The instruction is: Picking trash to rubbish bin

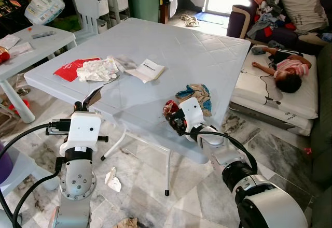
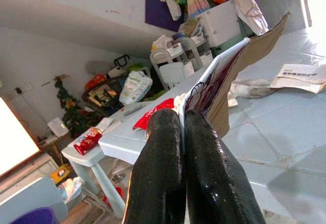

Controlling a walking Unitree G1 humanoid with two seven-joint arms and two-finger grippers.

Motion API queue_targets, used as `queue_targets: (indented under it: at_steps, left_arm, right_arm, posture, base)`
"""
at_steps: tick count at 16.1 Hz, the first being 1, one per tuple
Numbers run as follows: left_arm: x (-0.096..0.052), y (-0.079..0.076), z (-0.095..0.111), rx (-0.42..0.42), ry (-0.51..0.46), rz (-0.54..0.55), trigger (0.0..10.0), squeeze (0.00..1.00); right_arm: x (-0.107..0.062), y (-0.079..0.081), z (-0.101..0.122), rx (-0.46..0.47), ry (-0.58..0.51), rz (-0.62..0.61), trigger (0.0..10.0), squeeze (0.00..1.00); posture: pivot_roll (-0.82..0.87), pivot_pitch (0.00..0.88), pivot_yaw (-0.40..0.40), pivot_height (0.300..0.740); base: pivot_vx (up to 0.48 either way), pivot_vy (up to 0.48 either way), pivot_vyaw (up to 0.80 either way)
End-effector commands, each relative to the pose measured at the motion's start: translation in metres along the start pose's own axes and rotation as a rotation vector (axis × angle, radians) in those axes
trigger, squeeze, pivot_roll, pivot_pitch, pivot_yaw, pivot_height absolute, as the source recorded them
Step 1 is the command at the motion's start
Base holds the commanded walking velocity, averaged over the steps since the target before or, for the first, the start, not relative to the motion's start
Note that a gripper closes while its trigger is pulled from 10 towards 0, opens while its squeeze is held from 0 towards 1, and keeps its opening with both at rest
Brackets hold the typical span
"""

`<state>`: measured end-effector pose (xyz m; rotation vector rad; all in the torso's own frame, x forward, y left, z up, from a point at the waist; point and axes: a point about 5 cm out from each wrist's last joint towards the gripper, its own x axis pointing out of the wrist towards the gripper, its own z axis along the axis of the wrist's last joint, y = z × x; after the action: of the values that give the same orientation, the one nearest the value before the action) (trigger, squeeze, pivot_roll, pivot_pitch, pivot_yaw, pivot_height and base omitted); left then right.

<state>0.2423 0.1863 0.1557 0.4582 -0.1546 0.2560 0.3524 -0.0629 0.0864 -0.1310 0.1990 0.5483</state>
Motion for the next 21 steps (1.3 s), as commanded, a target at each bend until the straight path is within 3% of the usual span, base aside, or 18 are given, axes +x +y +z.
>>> queue_targets:
  at_steps: [1, 10, 21]
  left_arm:
    - [0.001, 0.0, 0.004, -0.003, -0.014, 0.003, 10.0, 0.0]
    - [0.001, 0.0, 0.004, -0.007, -0.017, 0.002, 10.0, 0.0]
    - [0.01, 0.0, 0.006, 0.003, -0.039, 0.012, 10.0, 0.0]
  right_arm:
    - [0.002, 0.0, 0.005, 0.002, -0.014, 0.002, 0.0, 0.0]
    - [0.002, -0.004, 0.009, 0.01, -0.043, -0.021, 0.0, 0.0]
    - [-0.007, -0.036, 0.054, 0.042, -0.299, -0.163, 0.0, 0.0]
  posture:
    - [0.21, 0.0, -0.043, 0.74]
    - [0.21, 0.0, -0.043, 0.74]
    - [0.19, 0.0, -0.026, 0.74]
  base:
    - [0.0, 0.0, 0.0]
    - [0.0, 0.0, 0.0]
    - [0.0, 0.0, 0.0]
